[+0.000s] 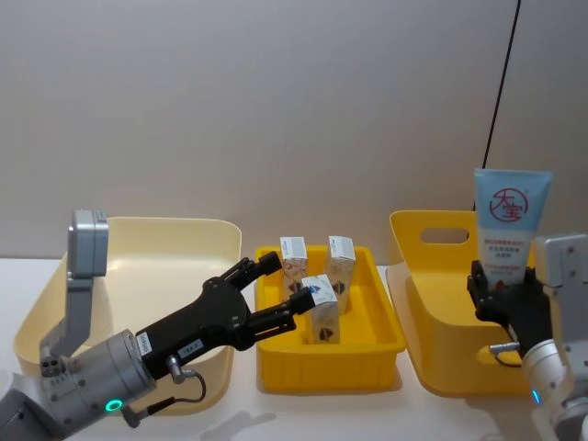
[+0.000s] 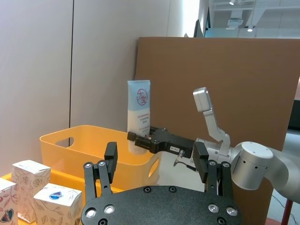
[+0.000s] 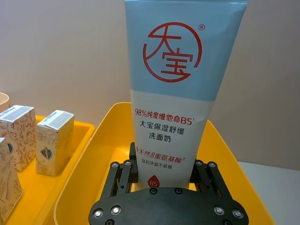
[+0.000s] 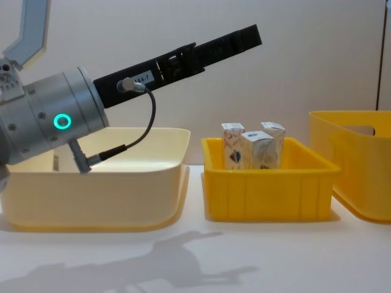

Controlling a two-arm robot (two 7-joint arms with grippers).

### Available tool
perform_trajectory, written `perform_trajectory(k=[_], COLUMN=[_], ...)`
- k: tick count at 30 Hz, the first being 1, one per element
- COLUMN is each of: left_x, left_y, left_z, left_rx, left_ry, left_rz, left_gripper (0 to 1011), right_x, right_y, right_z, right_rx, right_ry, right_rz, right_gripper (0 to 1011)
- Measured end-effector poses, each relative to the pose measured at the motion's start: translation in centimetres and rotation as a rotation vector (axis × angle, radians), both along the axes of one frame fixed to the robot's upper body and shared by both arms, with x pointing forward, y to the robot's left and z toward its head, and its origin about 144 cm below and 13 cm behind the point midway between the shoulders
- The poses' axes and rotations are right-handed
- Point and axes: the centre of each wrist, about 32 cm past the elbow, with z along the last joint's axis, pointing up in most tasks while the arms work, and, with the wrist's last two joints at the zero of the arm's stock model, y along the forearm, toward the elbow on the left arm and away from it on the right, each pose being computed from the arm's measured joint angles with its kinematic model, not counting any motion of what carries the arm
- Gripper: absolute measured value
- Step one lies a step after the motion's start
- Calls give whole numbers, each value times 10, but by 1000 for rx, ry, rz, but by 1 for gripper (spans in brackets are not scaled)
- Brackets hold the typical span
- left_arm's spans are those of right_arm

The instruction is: Bimanual collaborative sorting of washing and personal care products

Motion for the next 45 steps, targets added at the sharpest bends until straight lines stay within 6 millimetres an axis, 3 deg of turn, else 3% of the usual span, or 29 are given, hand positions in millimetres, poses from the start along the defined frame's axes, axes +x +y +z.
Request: perform_trajectory(k=[6,14,22,45], left_x=[0,0,0,0], left_y=[0,0,0,0], left_z=[0,0,0,0], left_rx=[0,0,0,0], left_ry=[0,0,0,0], left_rz=[0,0,0,0], left_gripper=[1000,1000,1000,1000], right_x=[3,6,7,4], right_y=[4,7,9,6], right_z=[-2,-2,-3,-1], right_rx=[2,3,3,43], right_ry=[23,38,47,-27], right_rz=[-8,-14,-17,3], right_gripper=[556,819,1001,1001])
